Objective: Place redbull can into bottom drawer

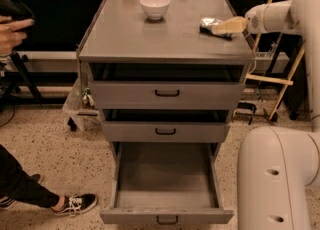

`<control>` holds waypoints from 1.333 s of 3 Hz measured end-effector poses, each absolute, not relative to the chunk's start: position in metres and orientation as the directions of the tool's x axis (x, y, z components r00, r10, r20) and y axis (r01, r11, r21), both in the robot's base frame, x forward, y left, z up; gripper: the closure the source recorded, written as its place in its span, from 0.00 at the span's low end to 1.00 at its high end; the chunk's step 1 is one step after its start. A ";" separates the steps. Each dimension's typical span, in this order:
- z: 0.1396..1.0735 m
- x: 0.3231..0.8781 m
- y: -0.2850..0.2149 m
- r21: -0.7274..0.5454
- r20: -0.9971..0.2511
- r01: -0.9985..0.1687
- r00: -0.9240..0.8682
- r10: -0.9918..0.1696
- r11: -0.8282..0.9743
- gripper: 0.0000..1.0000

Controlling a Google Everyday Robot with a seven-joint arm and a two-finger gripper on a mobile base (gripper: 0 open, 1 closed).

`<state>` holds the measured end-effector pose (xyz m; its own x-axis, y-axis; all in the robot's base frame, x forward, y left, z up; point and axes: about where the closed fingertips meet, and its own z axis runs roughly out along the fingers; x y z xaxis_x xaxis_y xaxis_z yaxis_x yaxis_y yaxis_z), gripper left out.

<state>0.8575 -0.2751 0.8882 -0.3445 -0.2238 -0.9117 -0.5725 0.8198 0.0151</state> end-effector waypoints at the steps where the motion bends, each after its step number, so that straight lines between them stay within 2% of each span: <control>1: 0.869 0.885 -0.245 0.067 -0.913 -0.548 -0.370 -0.170 0.834 0.00; 3: 0.852 0.887 -0.247 0.092 -0.903 -0.540 -0.400 -0.158 0.836 0.00; 4: 0.852 0.887 -0.247 0.093 -0.903 -0.540 -0.400 -0.158 0.836 0.19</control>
Offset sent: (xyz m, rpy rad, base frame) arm 0.0216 0.0231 -0.0166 0.0320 0.0186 -0.0189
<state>0.8865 -0.2474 0.8519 -0.3997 -0.1583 -0.9029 -0.5403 0.8364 0.0925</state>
